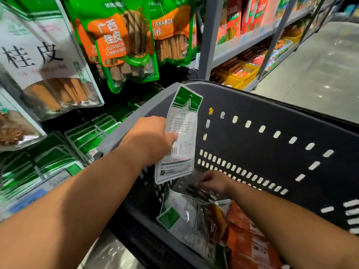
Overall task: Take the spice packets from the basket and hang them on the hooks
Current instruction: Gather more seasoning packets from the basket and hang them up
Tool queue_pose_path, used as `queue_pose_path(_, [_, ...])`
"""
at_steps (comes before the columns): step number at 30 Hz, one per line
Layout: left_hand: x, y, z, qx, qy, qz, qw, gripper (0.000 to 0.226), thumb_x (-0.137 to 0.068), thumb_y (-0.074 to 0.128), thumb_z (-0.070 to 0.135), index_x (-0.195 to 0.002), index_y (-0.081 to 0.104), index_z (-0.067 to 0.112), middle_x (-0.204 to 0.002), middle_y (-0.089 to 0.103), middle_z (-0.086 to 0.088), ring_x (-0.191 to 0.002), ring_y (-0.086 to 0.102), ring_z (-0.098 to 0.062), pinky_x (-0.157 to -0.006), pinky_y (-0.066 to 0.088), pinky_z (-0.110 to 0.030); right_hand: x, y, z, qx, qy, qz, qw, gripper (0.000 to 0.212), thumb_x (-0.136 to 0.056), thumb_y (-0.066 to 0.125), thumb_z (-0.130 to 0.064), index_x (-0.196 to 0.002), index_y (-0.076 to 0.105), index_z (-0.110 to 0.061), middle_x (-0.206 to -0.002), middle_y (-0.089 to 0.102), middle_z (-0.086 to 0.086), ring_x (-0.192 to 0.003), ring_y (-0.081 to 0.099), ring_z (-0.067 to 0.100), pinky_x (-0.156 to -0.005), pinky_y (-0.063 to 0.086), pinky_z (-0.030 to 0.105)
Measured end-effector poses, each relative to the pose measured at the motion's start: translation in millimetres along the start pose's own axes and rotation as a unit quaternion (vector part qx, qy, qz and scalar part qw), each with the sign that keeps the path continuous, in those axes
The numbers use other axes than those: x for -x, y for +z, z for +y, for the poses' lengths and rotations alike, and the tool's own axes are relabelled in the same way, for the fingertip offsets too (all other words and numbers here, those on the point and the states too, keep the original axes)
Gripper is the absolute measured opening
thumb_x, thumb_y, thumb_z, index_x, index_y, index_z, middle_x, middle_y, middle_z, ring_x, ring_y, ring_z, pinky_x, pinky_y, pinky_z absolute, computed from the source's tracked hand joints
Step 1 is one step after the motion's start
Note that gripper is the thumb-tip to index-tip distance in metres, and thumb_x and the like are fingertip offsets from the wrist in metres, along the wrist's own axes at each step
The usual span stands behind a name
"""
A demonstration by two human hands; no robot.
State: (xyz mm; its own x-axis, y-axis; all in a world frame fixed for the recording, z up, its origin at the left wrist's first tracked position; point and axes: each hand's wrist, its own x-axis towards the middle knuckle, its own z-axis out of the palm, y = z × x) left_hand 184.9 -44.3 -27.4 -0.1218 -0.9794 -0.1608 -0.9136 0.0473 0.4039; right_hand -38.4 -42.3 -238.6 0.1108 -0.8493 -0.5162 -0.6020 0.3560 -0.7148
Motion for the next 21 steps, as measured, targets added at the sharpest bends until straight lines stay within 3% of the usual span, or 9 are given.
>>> queue_pose_path(2, [-1, 1, -1, 0.012, -0.001, -0.002, 1.0, 0.023, -0.1, 0.059, 0.045, -0.104, 0.062, 0.022, -0.096, 0.062, 0.002, -0.092, 0.058, -0.022, -0.077, 0.043, -0.033, -2, 8, 7, 0.033, 0.006, -0.027, 0.999, 0.018, -0.088, 0.08, -0.016, -0.08, 0.068, -0.026, -0.074, 0.064, -0.011, -0.059, 0.059, -0.008, -0.058, 0.045, 0.007])
queue_pose_path(4, [-2, 1, -3, 0.019, -0.002, 0.001, 1.0, 0.025, -0.1, 0.059, 0.045, -0.108, 0.064, 0.022, -0.101, 0.064, 0.002, -0.093, 0.059, -0.022, -0.077, 0.045, -0.033, -9, 18, 14, 0.085, 0.004, -0.048, 0.995, 0.016, -0.088, 0.08, -0.02, -0.085, 0.068, -0.031, -0.088, 0.069, -0.007, -0.076, 0.067, -0.001, -0.078, 0.056, 0.019])
queue_pose_path(5, [-3, 2, -4, 0.018, -0.001, 0.001, 1.0, 0.027, -0.099, 0.059, 0.046, -0.109, 0.064, 0.022, -0.101, 0.064, 0.002, -0.093, 0.059, -0.022, -0.076, 0.045, -0.034, -12, 22, 16, 0.112, -0.007, -0.05, 0.992, 0.011, -0.088, 0.08, -0.026, -0.094, 0.072, -0.03, -0.097, 0.071, -0.006, -0.088, 0.068, 0.006, -0.083, 0.054, 0.019])
queue_pose_path(8, [-5, 3, -6, 0.014, 0.001, 0.005, 1.0, 0.03, -0.099, 0.059, 0.047, -0.114, 0.065, 0.021, -0.103, 0.062, 0.002, -0.095, 0.057, -0.022, -0.078, 0.043, -0.034, -13, 33, 11, 0.155, 0.004, -0.069, 0.986, 0.037, -0.094, 0.073, -0.031, -0.128, 0.068, -0.017, -0.118, 0.066, -0.004, -0.111, 0.059, 0.01, -0.065, 0.036, -0.005])
queue_pose_path(10, [-6, 5, -7, 0.02, 0.003, 0.01, 1.0, 0.03, -0.099, 0.06, 0.046, -0.117, 0.066, 0.022, -0.105, 0.062, 0.004, -0.095, 0.056, -0.021, -0.078, 0.043, -0.033, -18, 41, 12, 0.148, 0.01, -0.076, 0.986, 0.046, -0.093, 0.074, -0.032, -0.134, 0.063, -0.013, -0.13, 0.066, 0.003, -0.121, 0.06, 0.018, -0.084, 0.043, 0.007])
queue_pose_path(12, [-5, 5, -8, 0.02, 0.004, 0.012, 1.0, 0.03, -0.099, 0.06, 0.046, -0.117, 0.065, 0.022, -0.103, 0.06, 0.004, -0.094, 0.056, -0.021, -0.078, 0.044, -0.033, -17, 48, 8, 0.161, 0.018, -0.091, 0.983, 0.049, -0.092, 0.075, -0.035, -0.134, 0.062, -0.013, -0.132, 0.065, 0.005, -0.118, 0.061, 0.019, -0.091, 0.044, 0.024])
queue_pose_path(15, [-5, 5, -8, 0.014, 0.006, 0.012, 1.0, 0.031, -0.099, 0.06, 0.047, -0.115, 0.064, 0.021, -0.102, 0.059, 0.003, -0.094, 0.055, -0.021, -0.078, 0.043, -0.033, -19, 54, 12, 0.197, 0.03, -0.102, 0.975, 0.042, -0.09, 0.076, -0.036, -0.126, 0.066, -0.015, -0.125, 0.068, 0.006, -0.113, 0.063, 0.02, -0.082, 0.047, 0.025])
queue_pose_path(19, [-6, 5, -7, 0.002, 0.006, 0.005, 1.0, 0.029, -0.1, 0.058, 0.047, -0.107, 0.061, 0.02, -0.098, 0.059, 0.002, -0.093, 0.055, -0.023, -0.077, 0.043, -0.033, -10, 42, 10, 0.202, 0.023, -0.083, 0.976, 0.032, -0.096, 0.068, -0.034, -0.124, 0.067, -0.018, -0.119, 0.069, 0.004, -0.11, 0.065, 0.02, -0.092, 0.051, 0.033])
queue_pose_path(21, [-5, 3, -5, -0.001, 0.005, -0.001, 1.0, 0.027, -0.1, 0.058, 0.046, -0.103, 0.058, 0.02, -0.091, 0.056, 0.003, -0.092, 0.055, -0.023, -0.076, 0.042, -0.033, -5, 30, 10, 0.194, 0.003, -0.065, 0.979, 0.019, -0.096, 0.068, -0.034, -0.111, 0.07, -0.023, -0.105, 0.07, -0.002, -0.098, 0.068, 0.017, -0.085, 0.052, 0.031])
